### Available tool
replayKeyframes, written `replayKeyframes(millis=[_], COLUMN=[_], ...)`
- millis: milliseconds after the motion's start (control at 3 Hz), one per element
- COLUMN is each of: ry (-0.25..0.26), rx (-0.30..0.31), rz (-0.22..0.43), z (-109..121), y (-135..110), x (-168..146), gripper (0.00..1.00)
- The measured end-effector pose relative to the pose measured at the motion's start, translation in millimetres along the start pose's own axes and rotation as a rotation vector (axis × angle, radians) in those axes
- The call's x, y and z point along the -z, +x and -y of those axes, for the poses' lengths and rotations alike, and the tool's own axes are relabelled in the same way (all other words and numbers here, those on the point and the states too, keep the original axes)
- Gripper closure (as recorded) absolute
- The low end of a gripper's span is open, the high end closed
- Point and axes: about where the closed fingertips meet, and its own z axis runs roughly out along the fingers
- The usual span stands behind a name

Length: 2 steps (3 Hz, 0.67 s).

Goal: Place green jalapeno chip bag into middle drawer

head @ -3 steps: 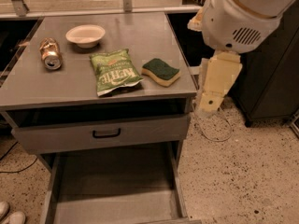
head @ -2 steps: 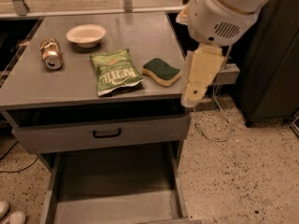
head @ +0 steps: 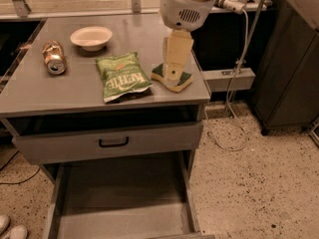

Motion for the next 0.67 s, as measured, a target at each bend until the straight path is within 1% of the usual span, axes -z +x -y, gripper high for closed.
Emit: replayKeyframes(millis=[333, 667], ry=[0.0, -0.007], rx=[0.004, -0.004], rz=[-0.003, -0.036], z=[-2, 13], y=[0, -2], x=[-11, -39], gripper=[0.0, 0.0])
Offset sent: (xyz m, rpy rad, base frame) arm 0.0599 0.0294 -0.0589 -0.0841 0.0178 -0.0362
